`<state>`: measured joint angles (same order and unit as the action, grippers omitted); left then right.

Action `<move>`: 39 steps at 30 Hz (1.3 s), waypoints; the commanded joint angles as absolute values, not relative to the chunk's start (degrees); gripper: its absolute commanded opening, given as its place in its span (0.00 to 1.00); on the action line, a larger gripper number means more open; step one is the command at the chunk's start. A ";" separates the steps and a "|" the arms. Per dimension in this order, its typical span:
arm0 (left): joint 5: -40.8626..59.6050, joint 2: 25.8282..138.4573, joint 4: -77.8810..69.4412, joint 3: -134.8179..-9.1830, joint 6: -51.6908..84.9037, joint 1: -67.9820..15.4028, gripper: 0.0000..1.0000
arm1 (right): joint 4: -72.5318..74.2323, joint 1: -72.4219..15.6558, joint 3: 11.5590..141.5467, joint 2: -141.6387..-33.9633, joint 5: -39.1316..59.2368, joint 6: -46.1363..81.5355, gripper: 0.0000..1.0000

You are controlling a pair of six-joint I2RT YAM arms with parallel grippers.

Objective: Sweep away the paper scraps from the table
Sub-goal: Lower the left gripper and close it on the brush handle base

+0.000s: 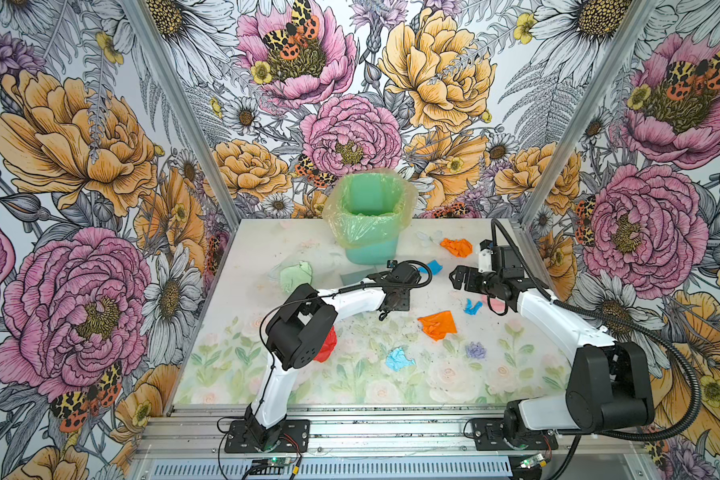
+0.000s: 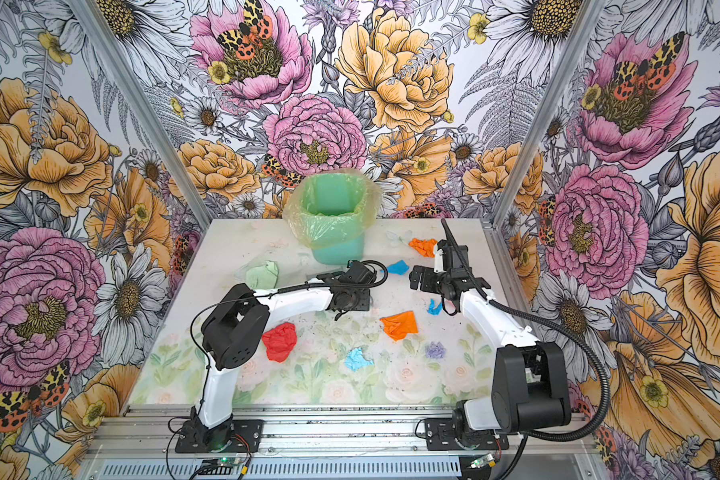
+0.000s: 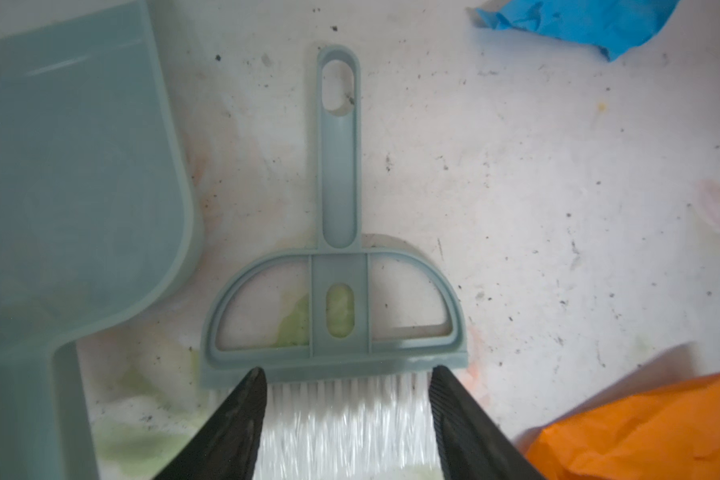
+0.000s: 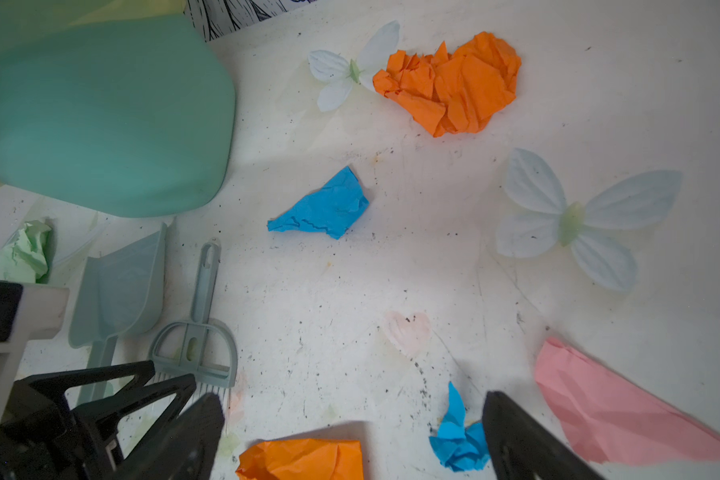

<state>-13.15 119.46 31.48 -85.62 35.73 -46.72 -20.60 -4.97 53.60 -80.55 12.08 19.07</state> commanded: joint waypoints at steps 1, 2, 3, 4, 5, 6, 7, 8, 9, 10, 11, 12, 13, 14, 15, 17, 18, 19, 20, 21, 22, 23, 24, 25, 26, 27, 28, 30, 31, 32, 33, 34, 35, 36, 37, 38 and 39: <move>-15.03 120.37 31.51 -87.83 36.67 -45.67 0.64 | -20.40 -5.36 53.61 -79.10 12.04 19.49 1.00; -15.03 120.67 31.47 -88.05 36.74 -45.53 0.64 | -20.40 -5.32 53.70 -79.21 12.04 19.60 1.00; -15.04 120.88 31.47 -88.11 36.89 -45.38 0.64 | -20.43 -5.36 53.73 -79.20 12.12 19.60 1.00; -14.95 121.13 31.47 -88.40 36.85 -45.35 0.63 | -20.39 -5.32 53.78 -79.15 12.21 19.61 1.00; -14.79 121.36 31.51 -88.63 36.83 -45.27 0.63 | -20.39 -5.35 53.87 -79.04 12.30 19.64 1.00; -14.77 121.58 31.47 -88.76 36.82 -45.28 0.63 | -20.41 -5.36 53.87 -79.04 12.29 19.60 1.00; -14.77 121.79 31.47 -88.94 36.78 -45.25 0.63 | -20.39 -5.36 53.86 -79.02 12.22 19.59 1.00; -14.61 122.06 31.49 -89.16 36.68 -45.29 0.63 | -20.39 -5.36 53.87 -79.14 12.17 19.48 1.00; -14.51 122.24 31.47 -89.25 36.65 -45.30 0.63 | -20.40 -5.36 53.89 -79.19 12.15 19.43 1.00; -14.50 122.49 31.56 -89.39 36.64 -45.29 0.62 | -20.39 -5.31 53.88 -79.30 12.15 19.39 1.00; -14.42 122.69 31.56 -89.52 36.65 -45.23 0.62 | -20.39 -5.36 53.97 -79.45 12.15 19.42 1.00; -14.34 122.84 31.64 -89.60 36.65 -45.35 0.62 | -20.39 -5.36 53.96 -79.62 12.13 19.35 1.00; -14.24 122.93 31.60 -89.76 36.57 -45.29 0.62 | -20.40 -5.32 54.07 -79.78 12.21 19.34 1.00; -14.15 123.05 31.59 -89.81 36.56 -45.24 0.61 | -20.40 -5.36 54.06 -80.01 12.24 19.34 1.00; -14.07 123.12 31.64 -89.87 36.56 -45.33 0.61 | -20.39 -5.30 54.12 -80.14 12.26 19.34 1.00; -14.02 123.39 31.74 -90.06 36.55 -45.27 0.60 | -20.39 -5.37 54.27 -80.48 12.37 19.34 1.00; -13.98 123.47 31.83 -90.15 36.56 -45.27 0.60 | -20.40 -5.31 54.23 -80.65 12.41 19.34 1.00; -14.03 123.61 31.88 -90.24 36.56 -45.26 0.60 | -20.39 -5.33 54.34 -80.77 12.40 19.34 1.00; -13.91 123.88 31.99 -90.40 36.56 -45.30 0.60 | -20.40 -5.34 54.32 -80.89 12.48 19.34 1.00; -13.89 124.05 32.06 -90.57 36.61 -45.26 0.60 | -20.39 -5.32 54.47 -81.03 12.55 19.33 1.00; -13.89 124.29 32.17 -90.76 36.43 -45.27 0.60 | -20.39 -5.36 54.50 -81.21 12.56 19.34 1.00; -13.80 124.66 32.31 -91.01 36.47 -45.31 0.60 | -20.35 -5.36 54.57 -81.29 12.57 19.26 1.00; -13.80 124.85 32.47 -91.21 36.47 -45.33 0.60 | -20.39 -5.36 54.58 -81.38 12.57 19.25 1.00; -13.80 125.13 32.72 -91.46 36.47 -45.30 0.59 | -20.39 -5.31 54.65 -81.47 12.57 19.23 1.00; -13.76 125.31 32.83 -91.67 36.44 -45.35 0.59 | -20.40 -5.31 54.67 -81.64 12.57 19.23 1.00; -13.76 125.46 33.04 -91.83 36.41 -45.35 0.59 | -20.39 -5.35 54.80 -81.78 12.57 19.16 1.00; -13.80 125.64 33.13 -92.02 36.31 -45.35 0.58 | -20.39 -5.32 54.76 -81.89 12.65 19.18 1.00; -13.89 125.86 33.54 -92.43 36.10 -45.44 0.57 | -20.39 -5.36 54.93 -82.02 12.65 19.19 1.00; -14.05 125.97 33.81 -92.68 35.96 -45.44 0.56 | -20.39 -5.36 54.93 -82.10 12.66 19.17 1.00; -14.20 126.19 34.25 -92.98 35.81 -45.48 0.56 | -20.40 -5.36 54.95 -82.18 12.77 19.16 1.00; -14.24 126.50 34.71 -93.32 35.60 -45.58 0.55 | -20.39 -5.32 55.10 -82.26 12.81 19.25 1.00; -14.25 126.71 35.05 -93.61 35.43 -45.66 0.53 | -20.42 -5.36 55.05 -82.36 12.85 19.27 1.00; -14.28 126.93 35.37 -93.88 35.39 -45.68 0.53 | -20.39 -5.30 55.12 -82.35 12.91 19.22 1.00; -14.41 127.21 35.81 -94.07 35.14 -45.75 0.52 | -20.39 -5.36 55.18 -82.35 12.92 19.24 1.00; -14.66 127.43 36.52 -94.60 35.07 -45.86 0.52 | -20.39 -5.32 55.18 -82.23 12.85 19.22 1.00; -14.76 127.69 37.00 -94.80 34.90 -45.97 0.52 | -20.39 -5.40 55.14 -82.27 12.88 19.24 1.00; -15.13 127.75 37.64 -95.13 34.78 -45.97 0.52 | -20.41 -5.30 55.16 -82.18 12.92 19.22 1.00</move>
<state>-13.96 126.32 34.74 -94.06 35.66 -45.63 -20.67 -4.97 53.60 -81.93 12.34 19.07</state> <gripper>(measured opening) 0.521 0.997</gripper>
